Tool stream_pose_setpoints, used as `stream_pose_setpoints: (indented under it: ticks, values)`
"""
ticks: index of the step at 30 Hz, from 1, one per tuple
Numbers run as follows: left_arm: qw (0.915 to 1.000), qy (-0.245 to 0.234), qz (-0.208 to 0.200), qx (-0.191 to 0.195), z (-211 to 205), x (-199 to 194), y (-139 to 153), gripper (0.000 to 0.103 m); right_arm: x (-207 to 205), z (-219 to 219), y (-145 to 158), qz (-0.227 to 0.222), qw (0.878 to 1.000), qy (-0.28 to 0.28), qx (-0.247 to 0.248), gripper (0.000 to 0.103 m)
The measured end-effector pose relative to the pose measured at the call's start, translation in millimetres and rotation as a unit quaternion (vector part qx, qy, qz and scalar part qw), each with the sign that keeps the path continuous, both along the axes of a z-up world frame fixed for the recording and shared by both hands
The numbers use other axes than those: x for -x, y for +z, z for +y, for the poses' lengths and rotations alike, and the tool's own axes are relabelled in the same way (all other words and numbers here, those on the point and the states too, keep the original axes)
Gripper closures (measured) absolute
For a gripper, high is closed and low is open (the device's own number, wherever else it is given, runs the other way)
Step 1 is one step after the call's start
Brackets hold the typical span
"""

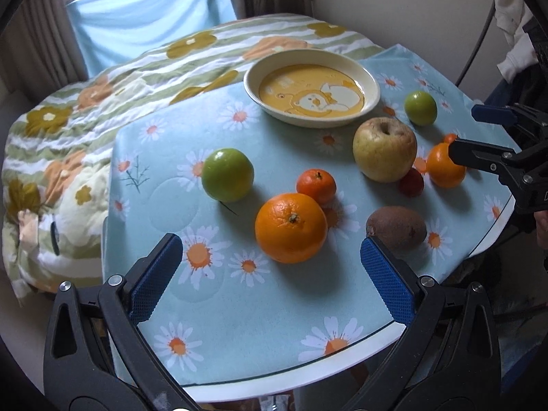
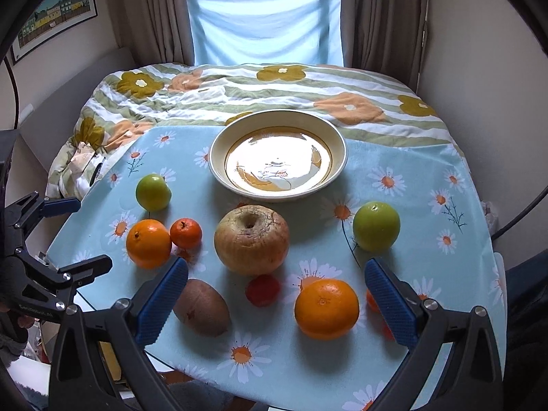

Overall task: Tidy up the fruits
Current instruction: 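Move the left tool toward the large orange while the right tool approaches the wrinkled apple, then close the left tool on the large orange while the right tool grasps the wrinkled apple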

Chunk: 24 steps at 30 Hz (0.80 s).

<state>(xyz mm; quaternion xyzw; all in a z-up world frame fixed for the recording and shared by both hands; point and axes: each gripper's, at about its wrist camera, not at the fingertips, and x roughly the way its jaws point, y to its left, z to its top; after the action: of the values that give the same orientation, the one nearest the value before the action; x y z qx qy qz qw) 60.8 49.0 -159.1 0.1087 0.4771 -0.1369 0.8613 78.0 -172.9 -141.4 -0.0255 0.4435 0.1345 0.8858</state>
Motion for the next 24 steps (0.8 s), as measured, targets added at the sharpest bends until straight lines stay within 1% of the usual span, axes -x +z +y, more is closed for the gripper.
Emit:
stream_pose_setpoints:
  ticks: [4,7,11,14,15,16,18,19,22,24]
  values:
    - [0.9991,-0.038,0.018,-0.005,-6.8,-12.2,-19.8,0.0,-6.2,3.7,-16.2,0.017,1.0,-0.008,0.007,0.0]
    - [0.9979,-0.057,0.029,-0.005,-11.7,-18.1,-33.4,0.0,-11.1,5.7,-25.1,0.028,1.0,-0.006,0.006,0.0]
    - [0.9967,-0.07,0.04,-0.003,-16.0,-23.7,-44.7,0.0,-18.5,11.2,-35.7,0.043,0.999,-0.004,0.008,0.0]
    - [0.996,-0.074,0.05,-0.001,-18.1,-27.5,-51.9,0.003,-22.7,17.8,-40.2,0.046,0.999,0.004,0.013,0.0]
    - [0.9959,-0.074,0.052,-0.001,-18.5,-28.9,-54.3,0.004,-24.1,19.6,-41.5,0.047,0.999,0.007,0.014,0.0]
    - [0.9957,-0.074,0.055,0.0,-19.0,-28.7,-55.9,0.01,-25.7,21.1,-42.7,0.048,0.999,0.009,0.014,0.0]
    - [0.9955,-0.073,0.06,-0.001,-20.0,-30.7,-59.5,0.017,-29.0,24.2,-45.5,0.05,0.999,0.011,0.012,0.0]
    - [0.9955,-0.072,0.062,0.0,-19.8,-32.1,-60.8,0.019,-31.0,25.4,-46.1,0.052,0.999,0.012,0.011,0.0]
    - [0.9956,-0.066,0.066,0.002,-19.5,-34.3,-64.8,0.021,-36.9,29.1,-47.8,0.052,0.998,0.019,0.013,0.0]
    - [0.9956,-0.059,0.072,0.008,-18.7,-36.5,-67.6,0.027,-40.7,30.6,-50.1,0.051,0.998,0.024,0.017,0.0]
